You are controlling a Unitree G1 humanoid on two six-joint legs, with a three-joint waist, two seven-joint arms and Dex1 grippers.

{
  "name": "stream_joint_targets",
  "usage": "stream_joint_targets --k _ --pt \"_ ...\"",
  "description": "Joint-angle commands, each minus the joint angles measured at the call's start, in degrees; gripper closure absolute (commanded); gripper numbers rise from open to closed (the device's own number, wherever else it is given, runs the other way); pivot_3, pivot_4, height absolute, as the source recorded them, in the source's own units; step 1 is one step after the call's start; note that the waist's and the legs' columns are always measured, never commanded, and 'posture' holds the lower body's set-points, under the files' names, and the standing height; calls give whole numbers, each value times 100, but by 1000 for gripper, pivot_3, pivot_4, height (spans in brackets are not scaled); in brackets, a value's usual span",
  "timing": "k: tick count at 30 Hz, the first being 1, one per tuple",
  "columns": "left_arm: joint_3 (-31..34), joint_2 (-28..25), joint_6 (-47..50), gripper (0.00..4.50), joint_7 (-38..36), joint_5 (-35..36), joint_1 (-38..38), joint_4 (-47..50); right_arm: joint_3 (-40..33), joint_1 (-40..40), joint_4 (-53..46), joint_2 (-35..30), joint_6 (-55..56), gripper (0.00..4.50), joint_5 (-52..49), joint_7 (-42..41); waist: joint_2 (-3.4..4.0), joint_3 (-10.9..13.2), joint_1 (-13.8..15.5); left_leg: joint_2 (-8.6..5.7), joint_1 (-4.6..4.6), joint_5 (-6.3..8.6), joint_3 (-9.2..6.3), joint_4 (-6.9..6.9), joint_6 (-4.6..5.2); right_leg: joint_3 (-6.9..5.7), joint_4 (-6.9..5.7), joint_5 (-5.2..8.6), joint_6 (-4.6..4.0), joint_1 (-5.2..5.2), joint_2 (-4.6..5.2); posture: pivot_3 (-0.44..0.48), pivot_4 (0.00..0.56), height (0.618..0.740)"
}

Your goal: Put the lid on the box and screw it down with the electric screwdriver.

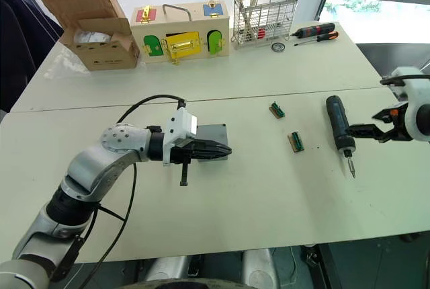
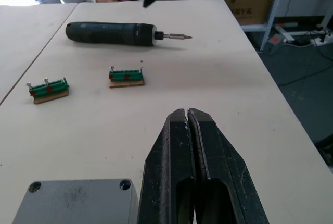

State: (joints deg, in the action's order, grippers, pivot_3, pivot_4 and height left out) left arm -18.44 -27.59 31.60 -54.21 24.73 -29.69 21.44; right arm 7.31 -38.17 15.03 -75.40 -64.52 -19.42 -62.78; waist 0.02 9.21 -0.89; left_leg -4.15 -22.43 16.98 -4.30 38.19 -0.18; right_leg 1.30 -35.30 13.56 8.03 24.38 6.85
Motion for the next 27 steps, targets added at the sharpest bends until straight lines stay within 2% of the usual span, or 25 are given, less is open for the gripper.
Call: stream_joint_targets --k 1,6,10,20,21,22,23,27 --pt "60 60 -89 4500 176 -65 112 274 673 -680 885 79 483 12 632 -567 3 2 8 0 -1 0 -1 -1 -1 -1 1 0 0 0 0 0 150 734" --pt "53 -59 103 4500 293 -42 356 658 1236 -1773 2470 871 603 12 1198 -945 1 4 7 0 -1 -7 -1 0 -13 0 0 0 1 2 0 0 150 734" --pt "46 -226 253 4500 387 -81 461 900 1499 -2344 3550 1400 845 12 1637 -1130 2 4 29 -1 -2 -15 -4 -2 -27 -1 -1 0 1 4 0 0 150 734" --pt "83 -415 510 4500 711 -100 606 1188 1949 -2744 5297 2103 2031 12 2873 -1297 1 4 12 -6 -3 -22 -6 0 -39 -1 -5 0 0 5 0 0 150 734" --pt "105 -403 550 4500 771 -84 639 1210 1904 -2748 5415 2202 2130 505 2925 -1197 2 4 12 -6 -2 -23 -7 0 -41 -1 -6 0 0 5 0 0 150 734" --pt "124 -395 587 4500 820 -70 664 1229 1843 -2759 5514 2281 2194 517 2957 -1094 -1 3 10 -5 -2 -23 -8 1 -41 -1 -6 0 0 5 0 0 150 734" --pt "146 -391 617 4500 855 -53 684 1243 1801 -2764 5605 2347 2277 730 3005 -998 -4 1 6 -6 -2 -23 -8 1 -42 -1 -6 0 0 4 0 0 150 734" --pt "168 -388 676 4500 914 -15 684 1250 1780 -2783 5860 2478 2611 1980 3300 -864 -20 -8 6 -6 0 -25 -15 2 -45 -3 -6 -1 0 -3 -2 0 150 734"
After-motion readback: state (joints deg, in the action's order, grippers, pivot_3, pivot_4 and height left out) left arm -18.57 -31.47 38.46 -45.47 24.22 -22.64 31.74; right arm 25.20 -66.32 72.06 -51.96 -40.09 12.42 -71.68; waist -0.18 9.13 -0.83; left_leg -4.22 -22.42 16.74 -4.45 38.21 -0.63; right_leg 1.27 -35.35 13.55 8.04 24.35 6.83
